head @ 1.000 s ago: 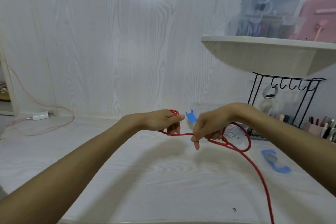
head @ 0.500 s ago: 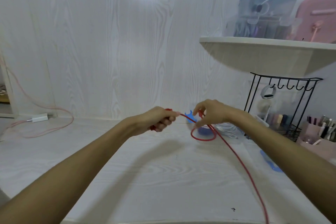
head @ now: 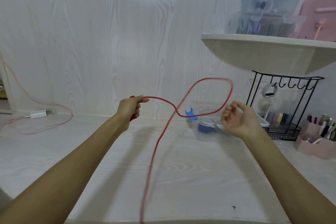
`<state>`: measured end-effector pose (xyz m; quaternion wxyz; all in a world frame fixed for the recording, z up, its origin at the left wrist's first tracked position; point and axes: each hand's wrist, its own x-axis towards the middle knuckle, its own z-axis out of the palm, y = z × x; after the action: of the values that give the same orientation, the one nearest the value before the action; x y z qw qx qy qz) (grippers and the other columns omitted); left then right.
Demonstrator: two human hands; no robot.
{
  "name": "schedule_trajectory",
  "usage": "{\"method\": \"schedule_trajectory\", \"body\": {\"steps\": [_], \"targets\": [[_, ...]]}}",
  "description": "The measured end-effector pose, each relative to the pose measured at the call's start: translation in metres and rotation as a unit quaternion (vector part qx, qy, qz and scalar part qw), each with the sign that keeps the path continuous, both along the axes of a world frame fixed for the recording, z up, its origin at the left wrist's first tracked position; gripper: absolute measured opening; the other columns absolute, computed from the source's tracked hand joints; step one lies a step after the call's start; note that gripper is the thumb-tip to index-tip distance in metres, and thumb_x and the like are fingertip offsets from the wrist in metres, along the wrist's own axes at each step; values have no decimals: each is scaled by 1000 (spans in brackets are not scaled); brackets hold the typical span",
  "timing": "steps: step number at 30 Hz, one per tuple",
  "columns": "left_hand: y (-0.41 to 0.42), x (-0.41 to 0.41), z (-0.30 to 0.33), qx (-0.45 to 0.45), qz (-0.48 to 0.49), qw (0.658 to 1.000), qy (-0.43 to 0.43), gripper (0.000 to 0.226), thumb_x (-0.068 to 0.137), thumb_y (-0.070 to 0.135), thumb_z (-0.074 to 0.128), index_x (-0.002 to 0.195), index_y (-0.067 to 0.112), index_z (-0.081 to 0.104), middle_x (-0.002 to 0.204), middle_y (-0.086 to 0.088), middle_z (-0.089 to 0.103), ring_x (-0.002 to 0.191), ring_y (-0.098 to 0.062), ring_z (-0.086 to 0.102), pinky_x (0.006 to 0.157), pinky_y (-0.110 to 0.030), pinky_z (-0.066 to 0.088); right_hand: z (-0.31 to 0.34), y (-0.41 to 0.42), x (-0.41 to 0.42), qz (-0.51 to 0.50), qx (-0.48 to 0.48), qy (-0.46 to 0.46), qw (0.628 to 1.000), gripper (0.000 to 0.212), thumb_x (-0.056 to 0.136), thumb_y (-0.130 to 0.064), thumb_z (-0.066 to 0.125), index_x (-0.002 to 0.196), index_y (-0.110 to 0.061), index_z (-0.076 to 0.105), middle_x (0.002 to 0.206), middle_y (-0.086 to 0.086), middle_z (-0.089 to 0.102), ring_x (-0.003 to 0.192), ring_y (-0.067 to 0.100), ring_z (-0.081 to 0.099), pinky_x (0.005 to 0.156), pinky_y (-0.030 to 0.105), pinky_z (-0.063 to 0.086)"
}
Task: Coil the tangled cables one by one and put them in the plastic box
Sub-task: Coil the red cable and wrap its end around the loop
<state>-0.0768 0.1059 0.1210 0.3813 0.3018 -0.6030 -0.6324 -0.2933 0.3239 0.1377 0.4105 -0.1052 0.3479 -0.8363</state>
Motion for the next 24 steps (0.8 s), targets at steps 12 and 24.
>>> {"method": "schedule_trajectory", "body": {"steps": [12, 24], "targets": [[20, -14, 22, -25, -102, 994, 24, 26, 98, 25, 48, 86, 12, 68, 44, 13, 30, 36, -3, 27, 37, -14, 28, -50, -72, 109, 208, 456, 498, 708, 98, 79, -64, 58, 147, -9, 15, 143, 5, 38, 116, 20, 53, 88, 35, 49], [30, -15, 32, -9, -192, 981, 23, 23, 99, 26, 46, 94, 12, 64, 44, 13, 28, 34, -4, 25, 36, -13, 27, -92, -88, 153, 377, 237, 107, 889, 49, 100, -38, 29, 114, -4, 60, 94, 11, 70, 80, 21, 65, 79, 33, 52]]}}
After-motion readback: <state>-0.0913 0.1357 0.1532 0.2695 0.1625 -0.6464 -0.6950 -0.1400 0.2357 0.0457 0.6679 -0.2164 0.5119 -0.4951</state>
